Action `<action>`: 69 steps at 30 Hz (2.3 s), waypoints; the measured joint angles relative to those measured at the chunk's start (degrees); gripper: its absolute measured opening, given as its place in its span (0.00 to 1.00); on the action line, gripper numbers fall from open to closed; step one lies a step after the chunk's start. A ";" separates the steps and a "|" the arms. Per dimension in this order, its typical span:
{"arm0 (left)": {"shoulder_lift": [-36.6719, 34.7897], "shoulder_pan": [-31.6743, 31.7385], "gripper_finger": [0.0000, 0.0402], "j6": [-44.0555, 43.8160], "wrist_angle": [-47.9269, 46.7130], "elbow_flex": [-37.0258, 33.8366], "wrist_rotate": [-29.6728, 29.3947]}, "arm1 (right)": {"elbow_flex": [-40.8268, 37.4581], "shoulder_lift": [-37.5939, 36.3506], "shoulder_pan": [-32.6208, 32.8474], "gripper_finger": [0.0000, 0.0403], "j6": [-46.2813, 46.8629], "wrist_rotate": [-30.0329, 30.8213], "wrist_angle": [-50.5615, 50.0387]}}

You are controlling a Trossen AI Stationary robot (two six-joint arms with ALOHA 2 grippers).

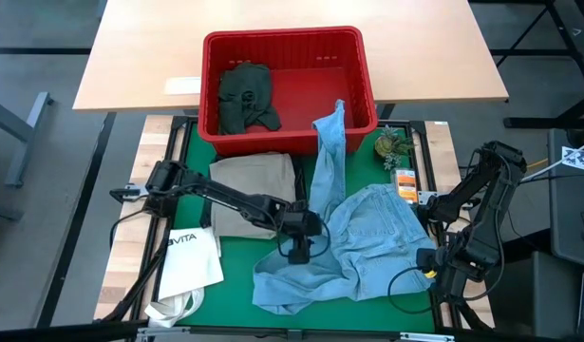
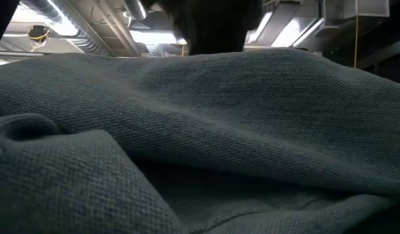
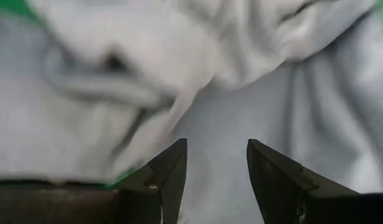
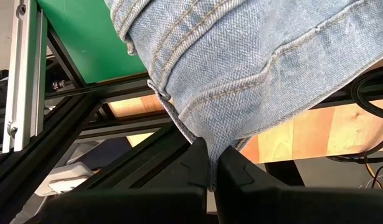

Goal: Fold Laundry from Bin
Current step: Fold the light blue pants

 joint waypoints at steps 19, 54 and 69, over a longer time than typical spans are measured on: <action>2.11 0.99 0.39 -4.21 10.06 -9.88 -5.20 | 0.00 -0.02 0.00 0.01 0.00 1.11 0.02; 5.27 2.71 0.05 -17.05 7.73 -8.58 1.97 | 0.00 -0.02 -0.02 0.01 0.00 1.21 0.07; -3.23 1.75 0.02 -15.55 -36.96 11.37 12.56 | 0.00 -0.02 -0.02 0.01 0.02 1.55 0.07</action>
